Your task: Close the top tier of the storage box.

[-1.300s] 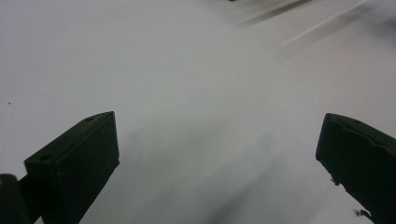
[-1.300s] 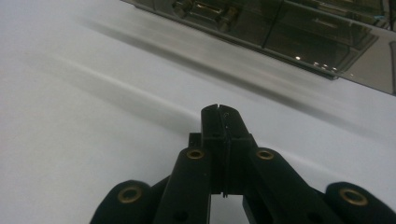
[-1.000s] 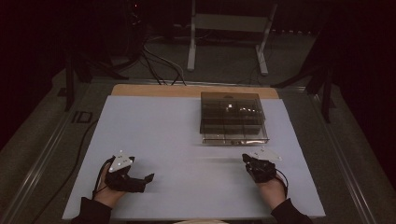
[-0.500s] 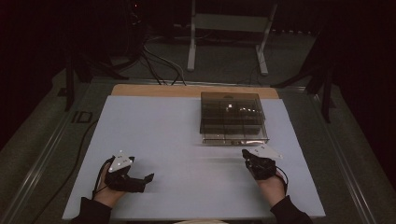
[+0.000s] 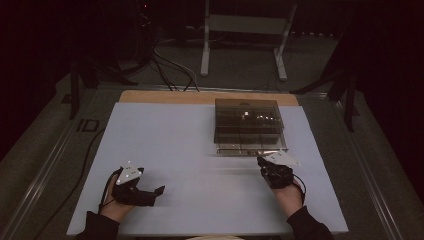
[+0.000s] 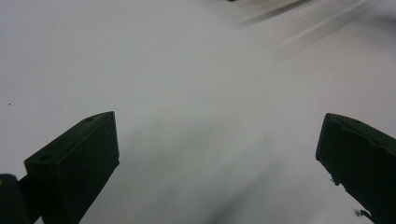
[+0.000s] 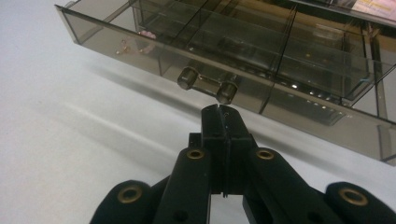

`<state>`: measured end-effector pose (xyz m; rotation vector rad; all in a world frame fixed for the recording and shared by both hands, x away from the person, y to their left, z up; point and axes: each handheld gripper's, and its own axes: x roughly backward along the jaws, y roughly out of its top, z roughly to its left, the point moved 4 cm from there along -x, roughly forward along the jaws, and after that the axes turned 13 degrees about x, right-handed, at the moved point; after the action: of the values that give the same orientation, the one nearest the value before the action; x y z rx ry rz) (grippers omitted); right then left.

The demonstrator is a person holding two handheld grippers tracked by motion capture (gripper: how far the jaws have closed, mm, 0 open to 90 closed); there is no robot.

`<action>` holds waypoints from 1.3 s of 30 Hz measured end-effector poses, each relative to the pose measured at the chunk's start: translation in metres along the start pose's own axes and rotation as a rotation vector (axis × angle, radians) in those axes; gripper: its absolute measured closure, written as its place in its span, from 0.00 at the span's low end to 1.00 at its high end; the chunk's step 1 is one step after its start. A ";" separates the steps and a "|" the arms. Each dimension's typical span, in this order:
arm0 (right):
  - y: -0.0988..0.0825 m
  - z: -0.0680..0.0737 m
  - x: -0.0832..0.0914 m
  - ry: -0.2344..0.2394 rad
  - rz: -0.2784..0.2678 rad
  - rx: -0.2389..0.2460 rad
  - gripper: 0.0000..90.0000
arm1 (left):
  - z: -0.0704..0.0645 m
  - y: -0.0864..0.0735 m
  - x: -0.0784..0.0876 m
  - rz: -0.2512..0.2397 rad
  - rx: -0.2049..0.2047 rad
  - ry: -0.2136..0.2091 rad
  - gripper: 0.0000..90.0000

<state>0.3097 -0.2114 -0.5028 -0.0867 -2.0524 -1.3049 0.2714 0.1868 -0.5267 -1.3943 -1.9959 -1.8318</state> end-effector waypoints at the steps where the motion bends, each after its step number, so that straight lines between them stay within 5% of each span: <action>1: 0.000 0.000 0.000 -0.003 -0.001 -0.002 1.00 | 0.000 0.000 0.000 0.000 0.000 0.002 0.01; 39: -0.001 -0.012 -0.017 -0.039 0.030 0.016 1.00 | 0.001 0.000 0.001 -0.003 0.000 0.009 0.01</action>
<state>0.3285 -0.2168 -0.5104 -0.1358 -2.0862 -1.2772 0.2718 0.1883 -0.5265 -1.3814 -1.9950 -1.8364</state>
